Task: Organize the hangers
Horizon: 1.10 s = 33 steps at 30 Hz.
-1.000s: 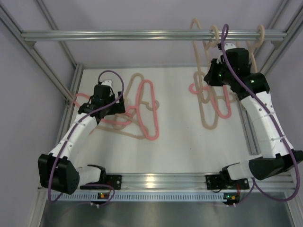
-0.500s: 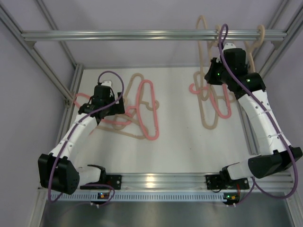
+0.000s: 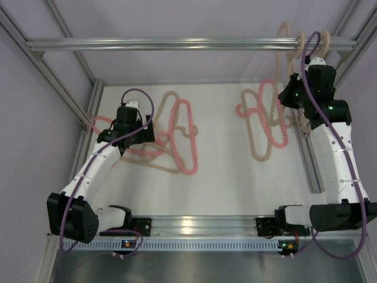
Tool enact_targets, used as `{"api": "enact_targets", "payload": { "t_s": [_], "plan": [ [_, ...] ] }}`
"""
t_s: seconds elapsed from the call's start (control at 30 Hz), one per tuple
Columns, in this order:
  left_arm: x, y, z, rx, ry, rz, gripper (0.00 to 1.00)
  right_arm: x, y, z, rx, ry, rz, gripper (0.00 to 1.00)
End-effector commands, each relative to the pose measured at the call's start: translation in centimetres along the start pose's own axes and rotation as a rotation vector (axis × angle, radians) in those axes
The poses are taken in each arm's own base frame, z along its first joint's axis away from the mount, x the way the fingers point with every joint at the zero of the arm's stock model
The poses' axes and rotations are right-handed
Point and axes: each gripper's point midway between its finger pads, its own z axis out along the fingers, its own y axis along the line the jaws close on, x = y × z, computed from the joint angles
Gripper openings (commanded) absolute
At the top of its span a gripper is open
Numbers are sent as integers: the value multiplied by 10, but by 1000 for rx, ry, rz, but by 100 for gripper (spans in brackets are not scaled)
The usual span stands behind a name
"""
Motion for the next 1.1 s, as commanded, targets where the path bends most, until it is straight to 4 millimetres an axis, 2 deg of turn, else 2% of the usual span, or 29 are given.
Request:
{"api": "enact_targets", "payload": {
  "t_s": [0.0,0.17,0.4,0.57,0.73,0.83,0.87,1.07],
  "plan": [
    [-9,2,-6,1,-42,7,97,18,-23,-16,25,73,68,0],
    [-8,2,-5,0,-38,7,97,9,-42,-21,44,56,123,0],
    [-8,3,-5,-6,-39,8,97,-7,-39,-34,31,0,120,3],
    [-8,2,-6,-2,-40,7,97,-18,-36,-47,29,-46,106,18],
    [-8,3,-6,-6,-39,6,97,-23,-31,-61,13,-81,107,42],
    [-7,3,-6,-7,-40,6,97,-31,-26,-79,0,-132,97,51],
    [-8,3,-6,-7,-41,5,97,-38,-24,-91,0,-170,87,54],
    [-8,2,-6,-3,-40,0,97,-58,-15,-140,-25,-334,44,84]
  ]
}}
